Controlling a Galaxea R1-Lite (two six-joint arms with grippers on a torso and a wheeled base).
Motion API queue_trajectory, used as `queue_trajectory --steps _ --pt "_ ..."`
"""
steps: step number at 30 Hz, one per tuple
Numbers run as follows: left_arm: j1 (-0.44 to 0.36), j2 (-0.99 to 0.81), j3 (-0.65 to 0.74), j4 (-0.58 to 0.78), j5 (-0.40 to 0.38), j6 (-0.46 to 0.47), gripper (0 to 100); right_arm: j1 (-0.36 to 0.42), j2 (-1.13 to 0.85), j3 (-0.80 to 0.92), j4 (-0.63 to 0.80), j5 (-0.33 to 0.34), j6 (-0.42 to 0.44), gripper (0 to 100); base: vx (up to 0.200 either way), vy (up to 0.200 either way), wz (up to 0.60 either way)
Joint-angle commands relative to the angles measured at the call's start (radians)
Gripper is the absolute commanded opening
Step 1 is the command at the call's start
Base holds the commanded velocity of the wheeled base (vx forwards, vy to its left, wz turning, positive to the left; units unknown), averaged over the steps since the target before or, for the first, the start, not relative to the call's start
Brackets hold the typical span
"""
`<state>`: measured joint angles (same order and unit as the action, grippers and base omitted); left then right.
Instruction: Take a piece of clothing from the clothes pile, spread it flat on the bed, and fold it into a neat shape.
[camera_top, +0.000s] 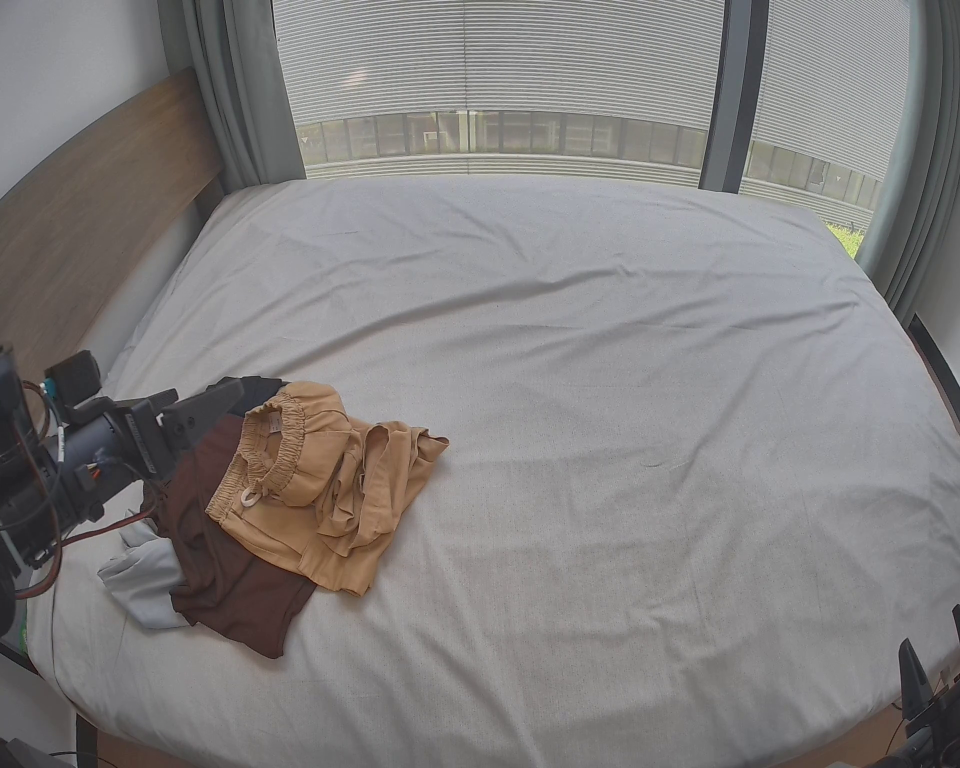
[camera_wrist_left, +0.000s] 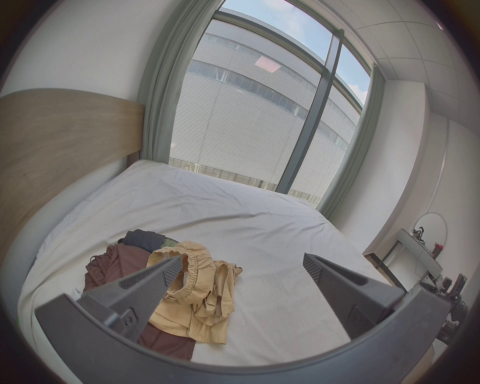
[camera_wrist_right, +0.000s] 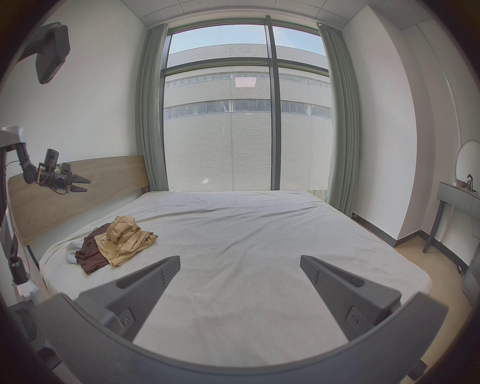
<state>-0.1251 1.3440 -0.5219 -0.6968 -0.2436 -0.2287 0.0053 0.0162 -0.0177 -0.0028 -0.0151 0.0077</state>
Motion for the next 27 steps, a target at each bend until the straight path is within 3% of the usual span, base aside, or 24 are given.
queue_trajectory --steps 1,11,27 --pt "0.004 0.185 0.022 -0.096 -0.006 -0.006 100 0.001 -0.012 0.018 0.000 0.000 0.000 100 0.000 0.000 0.00" --pt "0.005 0.280 0.023 -0.207 -0.008 -0.083 100 0.001 -0.012 0.018 0.000 0.000 0.000 100 0.000 0.000 0.00" --pt "0.044 0.486 0.011 -0.374 -0.008 -0.086 100 0.001 -0.012 0.018 0.000 0.000 0.000 100 0.000 0.000 0.00"
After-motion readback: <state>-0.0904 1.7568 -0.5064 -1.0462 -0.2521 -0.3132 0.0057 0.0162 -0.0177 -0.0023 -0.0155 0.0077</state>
